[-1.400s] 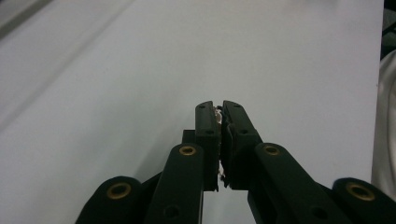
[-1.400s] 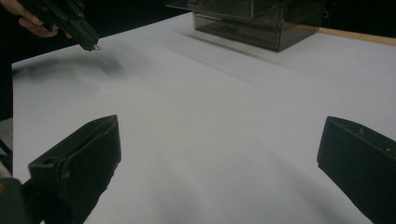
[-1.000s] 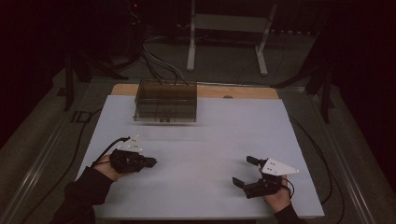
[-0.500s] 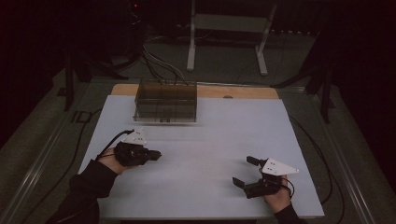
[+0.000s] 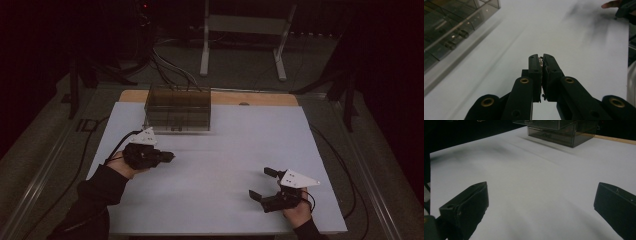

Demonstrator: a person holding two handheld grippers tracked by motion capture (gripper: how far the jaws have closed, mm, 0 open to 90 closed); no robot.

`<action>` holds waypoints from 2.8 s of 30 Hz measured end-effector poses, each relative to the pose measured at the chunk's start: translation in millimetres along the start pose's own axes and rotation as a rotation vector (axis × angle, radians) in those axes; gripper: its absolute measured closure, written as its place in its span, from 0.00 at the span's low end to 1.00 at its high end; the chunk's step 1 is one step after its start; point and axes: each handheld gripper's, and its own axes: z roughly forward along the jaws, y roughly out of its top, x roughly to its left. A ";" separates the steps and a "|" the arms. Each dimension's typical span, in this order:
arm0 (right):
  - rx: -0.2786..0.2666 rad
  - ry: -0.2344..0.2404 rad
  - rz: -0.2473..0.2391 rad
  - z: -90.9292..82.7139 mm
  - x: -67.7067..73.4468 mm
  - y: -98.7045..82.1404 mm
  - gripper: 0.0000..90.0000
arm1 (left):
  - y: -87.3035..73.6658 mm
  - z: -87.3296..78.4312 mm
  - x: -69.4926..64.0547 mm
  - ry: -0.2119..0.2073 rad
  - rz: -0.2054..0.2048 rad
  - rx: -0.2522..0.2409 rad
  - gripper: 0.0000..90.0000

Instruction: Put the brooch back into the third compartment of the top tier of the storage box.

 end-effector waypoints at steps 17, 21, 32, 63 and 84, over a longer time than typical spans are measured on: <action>-0.001 0.002 0.001 -0.3 0.0 0.1 0.00 | 22.6 8.3 9.3 0.034 -0.032 -0.057 0.97; -0.004 0.001 -0.001 -0.7 0.2 0.3 0.00 | 28.9 10.5 12.3 0.044 -0.044 -0.073 0.97; -0.005 -0.001 0.002 -1.2 0.4 0.5 0.00 | 51.1 17.9 19.8 0.077 -0.065 -0.099 0.97; -0.005 0.000 0.002 -1.7 -1.1 -0.1 0.00 | 90.7 52.3 46.5 0.198 -0.172 -0.219 0.97; -0.005 0.005 0.000 -2.2 -1.1 0.0 0.00 | 90.7 87.1 64.9 0.240 -0.256 -0.221 0.97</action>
